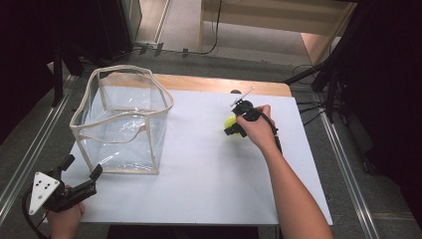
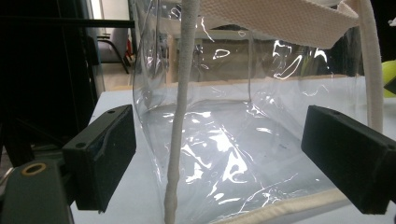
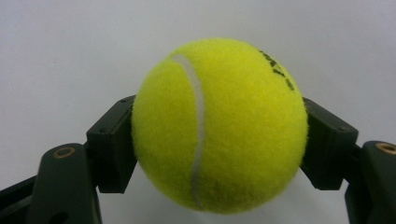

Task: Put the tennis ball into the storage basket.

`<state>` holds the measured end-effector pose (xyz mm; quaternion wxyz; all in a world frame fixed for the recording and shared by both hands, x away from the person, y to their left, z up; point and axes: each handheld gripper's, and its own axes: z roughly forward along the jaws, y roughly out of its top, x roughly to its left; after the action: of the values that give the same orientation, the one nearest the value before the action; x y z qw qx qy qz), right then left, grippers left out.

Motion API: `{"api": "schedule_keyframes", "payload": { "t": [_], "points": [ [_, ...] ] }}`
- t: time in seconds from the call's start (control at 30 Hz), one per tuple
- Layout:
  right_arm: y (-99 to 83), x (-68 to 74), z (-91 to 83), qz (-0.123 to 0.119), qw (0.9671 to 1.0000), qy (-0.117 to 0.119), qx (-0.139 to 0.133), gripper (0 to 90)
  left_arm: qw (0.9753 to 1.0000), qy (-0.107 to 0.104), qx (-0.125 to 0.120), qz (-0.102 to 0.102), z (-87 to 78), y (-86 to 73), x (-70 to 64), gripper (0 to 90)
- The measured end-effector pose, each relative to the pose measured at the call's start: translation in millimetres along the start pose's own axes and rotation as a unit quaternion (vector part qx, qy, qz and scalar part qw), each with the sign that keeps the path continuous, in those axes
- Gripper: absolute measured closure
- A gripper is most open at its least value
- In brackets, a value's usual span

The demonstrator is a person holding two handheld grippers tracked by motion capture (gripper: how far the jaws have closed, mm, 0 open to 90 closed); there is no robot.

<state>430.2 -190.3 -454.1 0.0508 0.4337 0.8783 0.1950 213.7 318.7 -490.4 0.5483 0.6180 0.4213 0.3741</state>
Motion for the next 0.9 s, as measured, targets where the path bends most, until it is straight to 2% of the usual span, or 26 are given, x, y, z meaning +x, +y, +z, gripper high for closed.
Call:
{"api": "schedule_keyframes", "payload": {
  "t": [0.13,0.17,0.43,0.47,0.5,0.53,0.63,0.73,0.9],
  "points": [
    [4.1,6.1,-0.4,-0.009,0.9999,0.005,-0.002,23.4,1.0,0.0,-0.001,-0.003,0.5,0.0,0.0,10.3],
    [7.0,10.4,-0.5,-0.018,0.9998,0.007,-0.002,23.4,1.0,0.001,-0.001,-0.003,0.5,0.0,0.2,10.3],
    [18.2,26.2,-0.3,-0.032,0.9994,0.015,-0.002,23.4,1.0,0.001,0.002,-0.005,1.7,0.3,0.2,10.3],
    [19.8,27.7,0.4,-0.041,0.999,0.015,-0.002,23.4,1.0,0.0,0.001,-0.006,1.4,0.3,0.4,10.3],
    [23.2,33.6,1.9,-0.04,0.999,0.017,0.0,23.4,1.0,-0.002,-0.001,-0.006,0.9,0.1,1.1,10.3],
    [24.7,35.4,2.4,-0.048,0.9987,0.018,0.001,23.4,1.0,-0.002,-0.001,-0.006,0.9,0.1,1.1,10.3],
    [28.1,41.2,3.9,-0.048,0.9986,0.019,0.003,23.5,1.0,-0.003,-0.001,-0.009,0.3,0.1,2.2,10.3],
    [36.6,51.2,5.7,-0.063,0.9977,0.024,0.005,23.5,0.9999,-0.004,-0.003,-0.012,0.4,0.1,2.5,10.3],
    [46.2,64.2,5.1,-0.074,0.9968,0.029,0.0,23.5,0.9999,-0.004,-0.004,-0.015,0.3,0.0,2.8,10.3]
  ]
}}
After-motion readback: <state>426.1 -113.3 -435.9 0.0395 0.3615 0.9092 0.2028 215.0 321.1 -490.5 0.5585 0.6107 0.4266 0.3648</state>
